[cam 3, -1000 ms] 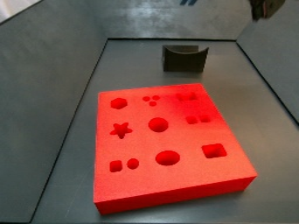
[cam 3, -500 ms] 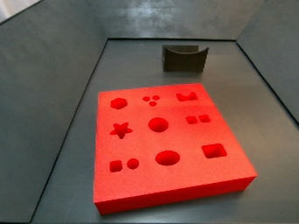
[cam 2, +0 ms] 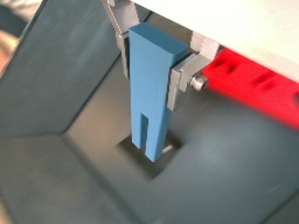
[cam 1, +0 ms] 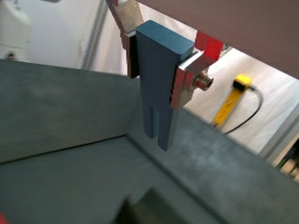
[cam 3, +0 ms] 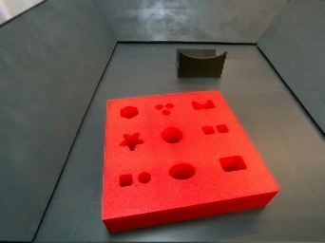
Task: Pick up the double-square object. Move up. Place the double-square object on the fixture. Regrasp the double-square object. Move to above the board. Insert the double-square object.
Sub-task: Move to above the board, then insert the double-square object.
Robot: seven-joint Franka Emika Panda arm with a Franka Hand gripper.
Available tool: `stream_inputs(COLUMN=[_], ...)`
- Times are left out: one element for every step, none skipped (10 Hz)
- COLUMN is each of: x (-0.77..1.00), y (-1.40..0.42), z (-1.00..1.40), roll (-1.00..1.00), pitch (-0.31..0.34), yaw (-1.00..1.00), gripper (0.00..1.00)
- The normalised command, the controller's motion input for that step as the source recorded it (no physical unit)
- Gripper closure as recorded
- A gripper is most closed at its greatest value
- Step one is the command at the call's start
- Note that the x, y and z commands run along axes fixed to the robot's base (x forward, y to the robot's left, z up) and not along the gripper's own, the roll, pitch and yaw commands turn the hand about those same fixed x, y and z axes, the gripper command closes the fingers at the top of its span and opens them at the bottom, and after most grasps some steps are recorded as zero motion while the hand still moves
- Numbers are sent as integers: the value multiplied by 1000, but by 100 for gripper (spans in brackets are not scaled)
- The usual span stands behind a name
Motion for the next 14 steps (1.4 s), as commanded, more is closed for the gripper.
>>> stream_inputs(x=[-628,-646,-661,-507,-295,-172,-120,-82,-65,-35,306,257,263,386], y=[-1000,-1000,-1000,-707,-360,-157,-90,-27,-8,-7,0,0,0,-26], z=[210,211,208,149,75,32,17,11,3,3,-374,-360,-371,-443], roll=[-1000,-1000,-1000,-1000,-1000,-1000,-994,-576,-416,-218,-139,-126,-127,-150], pitch=[-40,-39,-40,-39,-33,-33,-34,-27,-32,-21,-94,-89,-84,-66], yaw=[-77,-78,-81,-83,-83,-77,-77,-30,-22,-15,806,857,851,746], gripper=[100,100,100,100,100,100,100,100,100,100,100,100,100,100])
